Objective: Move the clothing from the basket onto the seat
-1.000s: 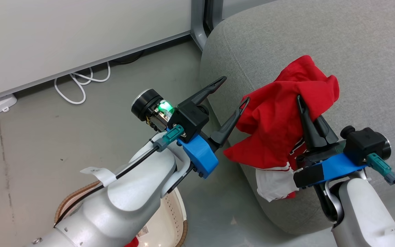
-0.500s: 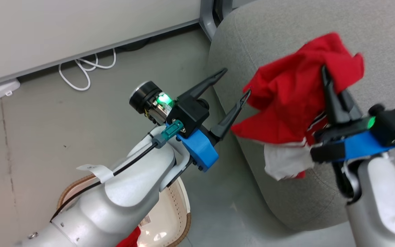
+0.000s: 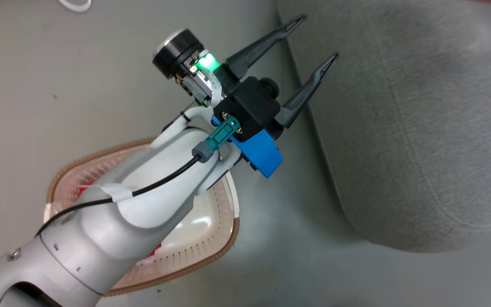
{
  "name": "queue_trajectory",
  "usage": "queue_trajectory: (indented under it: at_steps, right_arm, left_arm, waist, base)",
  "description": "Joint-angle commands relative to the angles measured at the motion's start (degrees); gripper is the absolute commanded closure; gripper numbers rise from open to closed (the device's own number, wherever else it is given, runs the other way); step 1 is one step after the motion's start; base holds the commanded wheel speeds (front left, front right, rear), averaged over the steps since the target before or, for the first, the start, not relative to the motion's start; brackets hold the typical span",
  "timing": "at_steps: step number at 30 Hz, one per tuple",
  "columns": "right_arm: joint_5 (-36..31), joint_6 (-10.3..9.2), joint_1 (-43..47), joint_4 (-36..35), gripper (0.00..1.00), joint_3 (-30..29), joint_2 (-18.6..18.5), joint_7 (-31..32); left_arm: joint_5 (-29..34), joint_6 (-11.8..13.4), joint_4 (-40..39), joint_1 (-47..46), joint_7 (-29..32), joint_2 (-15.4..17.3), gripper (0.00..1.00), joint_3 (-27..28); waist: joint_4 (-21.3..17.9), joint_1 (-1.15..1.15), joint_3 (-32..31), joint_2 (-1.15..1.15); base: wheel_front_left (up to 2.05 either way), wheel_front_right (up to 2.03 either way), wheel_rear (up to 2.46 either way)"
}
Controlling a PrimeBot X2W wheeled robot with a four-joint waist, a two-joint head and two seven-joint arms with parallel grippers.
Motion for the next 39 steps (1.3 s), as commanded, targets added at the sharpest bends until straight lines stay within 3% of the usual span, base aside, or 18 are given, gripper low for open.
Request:
queue_trajectory:
  at_steps: [1,7,13,24,30,31,33,39]
  right_arm:
    - [0.4,0.03,-2.7,-0.5,1.0,-2.6,-2.2,0.0]
    - [1.8,0.03,-7.2,2.0,1.0,-10.4,-9.4,0.0]
    - [2.3,0.03,-6.9,8.8,1.0,-13.3,-11.8,0.0]
    - [1.5,0.03,-3.2,22.6,1.0,-13.0,-7.2,0.0]
    - [1.0,0.03,-1.3,26.5,1.0,-13.1,-5.5,0.0]
    - [0.9,0.03,-1.1,26.4,0.88,-13.2,-5.3,0.0]
    - [0.7,0.03,-0.4,25.8,0.0,-13.6,-4.5,0.0]
    - [0.3,0.02,4.9,21.4,0.0,-14.9,-2.4,0.0]
  left_arm:
    - [0.9,0.3,-1.0,-2.1,0.2,0.5,0.0,0.1]
    - [2.6,1.1,-4.0,-5.0,0.5,1.1,0.0,0.1]
    - [3.6,1.1,-5.5,-6.0,0.4,1.8,0.0,-0.4]
    - [3.6,1.3,-5.9,-6.4,-0.1,1.2,0.0,-0.8]
    - [3.3,1.7,-5.5,-6.0,-0.5,1.2,0.0,-0.7]
    - [3.2,1.7,-5.4,-5.8,-0.6,1.3,0.0,-0.7]
    - [3.1,1.9,-5.1,-5.2,-0.8,1.4,0.0,-0.6]
    - [2.3,2.6,-4.5,-2.8,-1.2,0.6,0.0,0.1]
  waist:
    - [1.9,-0.01,7.8,0.0]
    - [1.8,-0.01,13.7,0.0]
    - [1.9,-0.01,16.6,0.0]
    - [3.8,-0.01,17.9,0.0]
    - [4.5,-0.01,17.3,0.0]
    - [4.5,-0.01,17.1,0.0]
    - [4.3,-0.01,16.3,0.0]
    - [4.2,-0.01,11.5,0.0]
  base:
    - [0.0,0.0,0.0]
    - [0.0,0.0,0.0]
    - [0.0,0.0,0.0]
    - [0.0,0.0,0.0]
    - [0.0,0.0,0.0]
    - [0.0,0.0,0.0]
    - [0.0,0.0,0.0]
    - [0.0,0.0,0.0]
